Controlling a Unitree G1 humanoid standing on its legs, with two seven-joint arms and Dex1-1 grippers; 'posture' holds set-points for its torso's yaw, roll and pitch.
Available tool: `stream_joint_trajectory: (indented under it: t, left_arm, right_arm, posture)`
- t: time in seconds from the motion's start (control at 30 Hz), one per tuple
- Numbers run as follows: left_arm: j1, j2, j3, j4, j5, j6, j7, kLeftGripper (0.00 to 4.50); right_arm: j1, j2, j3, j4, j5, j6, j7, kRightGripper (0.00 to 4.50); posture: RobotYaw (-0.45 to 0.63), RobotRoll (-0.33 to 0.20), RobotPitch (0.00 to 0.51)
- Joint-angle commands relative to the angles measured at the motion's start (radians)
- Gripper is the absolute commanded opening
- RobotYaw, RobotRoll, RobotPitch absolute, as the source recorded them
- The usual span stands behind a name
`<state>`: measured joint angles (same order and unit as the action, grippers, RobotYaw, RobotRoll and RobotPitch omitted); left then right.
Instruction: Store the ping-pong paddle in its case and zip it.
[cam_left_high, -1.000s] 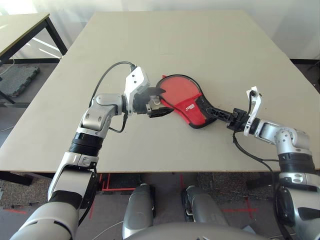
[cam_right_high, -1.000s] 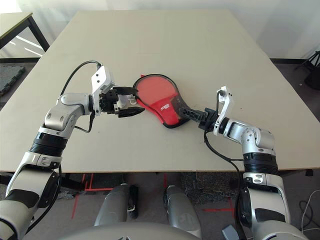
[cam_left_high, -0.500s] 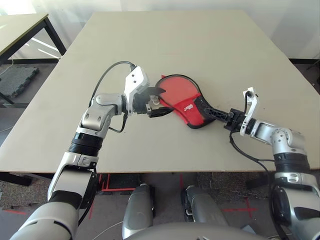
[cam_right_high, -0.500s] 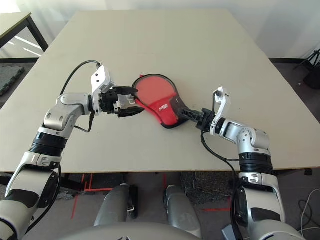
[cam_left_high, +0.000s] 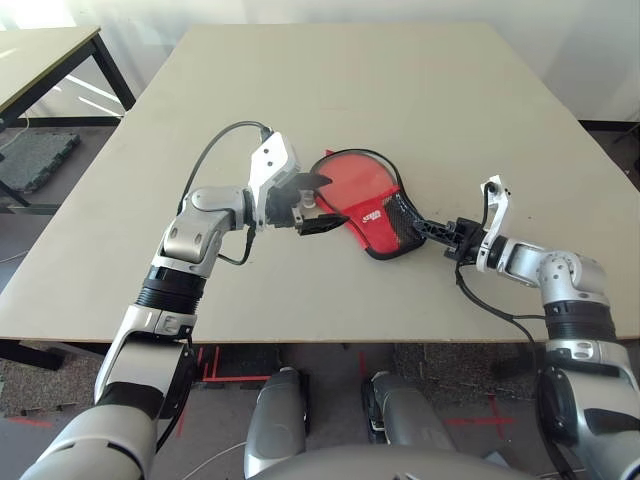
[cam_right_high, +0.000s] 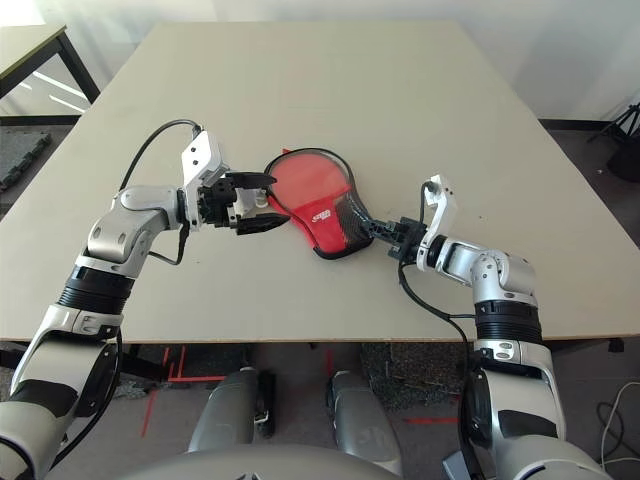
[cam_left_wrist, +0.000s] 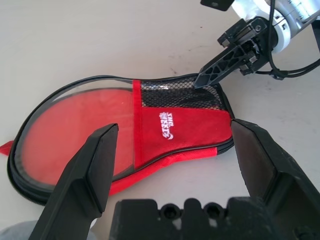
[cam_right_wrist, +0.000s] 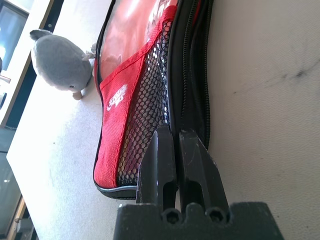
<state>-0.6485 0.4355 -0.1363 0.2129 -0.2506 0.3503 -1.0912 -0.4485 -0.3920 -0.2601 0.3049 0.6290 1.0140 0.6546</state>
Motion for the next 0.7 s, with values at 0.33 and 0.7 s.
stream_joint_trajectory:
  t: [0.33,0.7]
  left_arm:
    - [0.009,0.011,-0.01,0.0,-0.005,0.006,-0.013,4.5]
    - [-0.001,0.004,-0.015,0.015,-0.001,-0.002,-0.02,4.5]
  right_arm:
    - [0.207,-0.078,-0.097,-0.21,0.107,0.194,-0.05,0.03]
    - [0.34,-0.168,-0.157,-0.336,0.221,0.288,-0.023,0.03]
  posture:
    - [0.08,0.0,0.131]
    - [0.07,0.0,0.129]
